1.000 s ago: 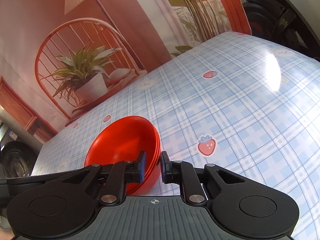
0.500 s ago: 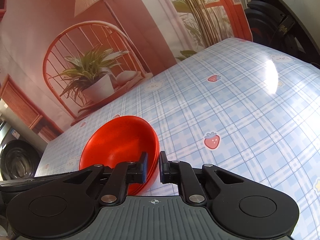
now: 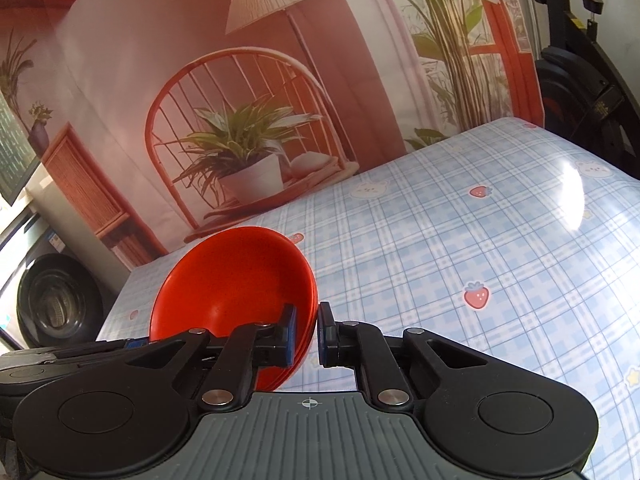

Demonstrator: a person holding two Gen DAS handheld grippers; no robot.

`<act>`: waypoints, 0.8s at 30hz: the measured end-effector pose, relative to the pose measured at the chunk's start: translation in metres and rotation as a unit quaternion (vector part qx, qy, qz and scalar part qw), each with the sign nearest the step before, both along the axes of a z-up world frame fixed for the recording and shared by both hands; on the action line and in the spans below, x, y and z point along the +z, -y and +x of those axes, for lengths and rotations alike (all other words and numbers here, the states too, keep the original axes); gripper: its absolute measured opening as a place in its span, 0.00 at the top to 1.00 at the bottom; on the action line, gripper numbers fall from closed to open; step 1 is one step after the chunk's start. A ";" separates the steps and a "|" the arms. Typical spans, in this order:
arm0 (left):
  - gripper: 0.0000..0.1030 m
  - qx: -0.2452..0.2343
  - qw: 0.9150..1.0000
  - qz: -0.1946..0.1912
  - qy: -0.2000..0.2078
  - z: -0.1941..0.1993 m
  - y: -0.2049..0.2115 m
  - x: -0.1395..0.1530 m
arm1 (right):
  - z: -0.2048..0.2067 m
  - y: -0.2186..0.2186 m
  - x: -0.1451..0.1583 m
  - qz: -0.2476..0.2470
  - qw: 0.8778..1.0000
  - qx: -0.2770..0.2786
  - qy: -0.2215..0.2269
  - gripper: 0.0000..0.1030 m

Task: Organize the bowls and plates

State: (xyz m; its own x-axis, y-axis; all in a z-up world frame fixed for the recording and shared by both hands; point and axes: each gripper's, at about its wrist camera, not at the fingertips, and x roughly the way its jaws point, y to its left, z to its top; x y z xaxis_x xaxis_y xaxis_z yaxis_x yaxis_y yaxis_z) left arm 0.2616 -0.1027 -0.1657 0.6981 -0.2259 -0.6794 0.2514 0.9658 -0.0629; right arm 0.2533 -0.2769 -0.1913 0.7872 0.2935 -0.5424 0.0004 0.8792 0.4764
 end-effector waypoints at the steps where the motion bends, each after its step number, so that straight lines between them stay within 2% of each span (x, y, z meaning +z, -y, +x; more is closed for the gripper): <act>1: 0.80 0.002 1.000 0.000 0.004 -0.003 -0.003 0.003 | -0.002 -0.004 0.003 -0.001 1.000 0.003 0.002 0.91; 9: 0.80 0.022 1.000 0.004 0.018 -0.025 -0.024 0.016 | -0.013 -0.030 0.021 -0.010 1.000 0.022 0.003 0.91; 24: 0.80 0.057 0.998 -0.031 0.019 -0.071 -0.080 0.027 | -0.046 -0.086 0.046 -0.046 0.997 0.059 0.015 0.90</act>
